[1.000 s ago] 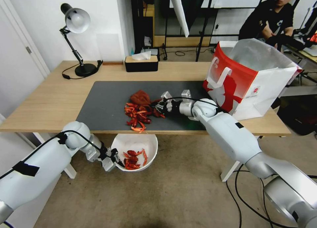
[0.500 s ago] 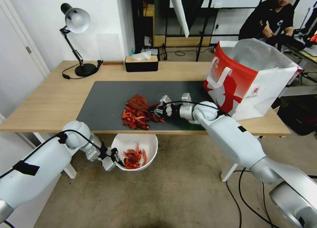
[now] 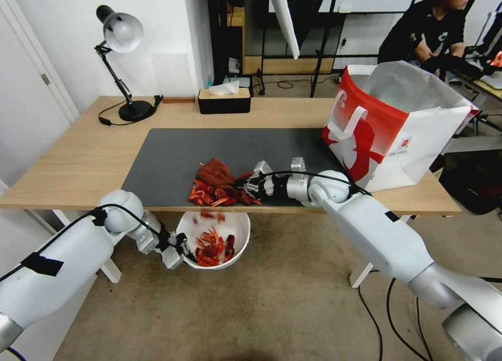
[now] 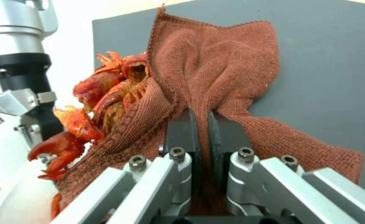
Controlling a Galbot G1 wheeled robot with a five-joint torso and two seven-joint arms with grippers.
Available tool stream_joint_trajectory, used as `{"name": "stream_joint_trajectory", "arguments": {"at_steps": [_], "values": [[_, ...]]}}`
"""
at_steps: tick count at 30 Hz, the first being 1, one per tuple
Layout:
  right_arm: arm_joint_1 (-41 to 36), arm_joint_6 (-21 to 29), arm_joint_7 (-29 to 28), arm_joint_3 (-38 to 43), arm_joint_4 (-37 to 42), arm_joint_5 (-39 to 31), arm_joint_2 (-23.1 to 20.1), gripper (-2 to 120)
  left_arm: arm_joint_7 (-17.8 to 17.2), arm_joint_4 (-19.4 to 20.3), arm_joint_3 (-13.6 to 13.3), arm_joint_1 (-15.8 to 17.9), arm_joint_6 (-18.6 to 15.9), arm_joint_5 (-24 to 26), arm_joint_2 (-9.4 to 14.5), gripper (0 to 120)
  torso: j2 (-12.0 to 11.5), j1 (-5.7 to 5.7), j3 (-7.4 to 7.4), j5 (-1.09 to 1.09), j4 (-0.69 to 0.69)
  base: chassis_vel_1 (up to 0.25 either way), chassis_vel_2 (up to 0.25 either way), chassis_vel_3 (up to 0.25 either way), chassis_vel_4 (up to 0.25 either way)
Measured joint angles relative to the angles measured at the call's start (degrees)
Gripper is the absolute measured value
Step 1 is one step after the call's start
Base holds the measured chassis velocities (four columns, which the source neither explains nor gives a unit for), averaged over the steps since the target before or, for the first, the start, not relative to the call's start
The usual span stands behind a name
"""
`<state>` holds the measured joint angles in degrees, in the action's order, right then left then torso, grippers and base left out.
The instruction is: Sweep shrimp from table into container with towel, then put container into takeout bag.
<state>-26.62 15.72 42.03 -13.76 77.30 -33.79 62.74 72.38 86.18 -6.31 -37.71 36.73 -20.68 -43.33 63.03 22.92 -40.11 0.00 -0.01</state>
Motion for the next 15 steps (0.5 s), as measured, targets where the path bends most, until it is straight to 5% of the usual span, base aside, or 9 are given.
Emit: {"name": "stream_joint_trajectory", "arguments": {"at_steps": [15], "values": [[-3.1, 0.0, -0.1, 0.8, 4.1, -0.1, -1.2, 4, 0.1, 0.0, -0.2, 0.0, -0.1, 0.0, 0.2, 0, 0.0, 0.0, 0.0, 0.0, 0.01, 0.0, 0.0, 0.0, 0.0]]}}
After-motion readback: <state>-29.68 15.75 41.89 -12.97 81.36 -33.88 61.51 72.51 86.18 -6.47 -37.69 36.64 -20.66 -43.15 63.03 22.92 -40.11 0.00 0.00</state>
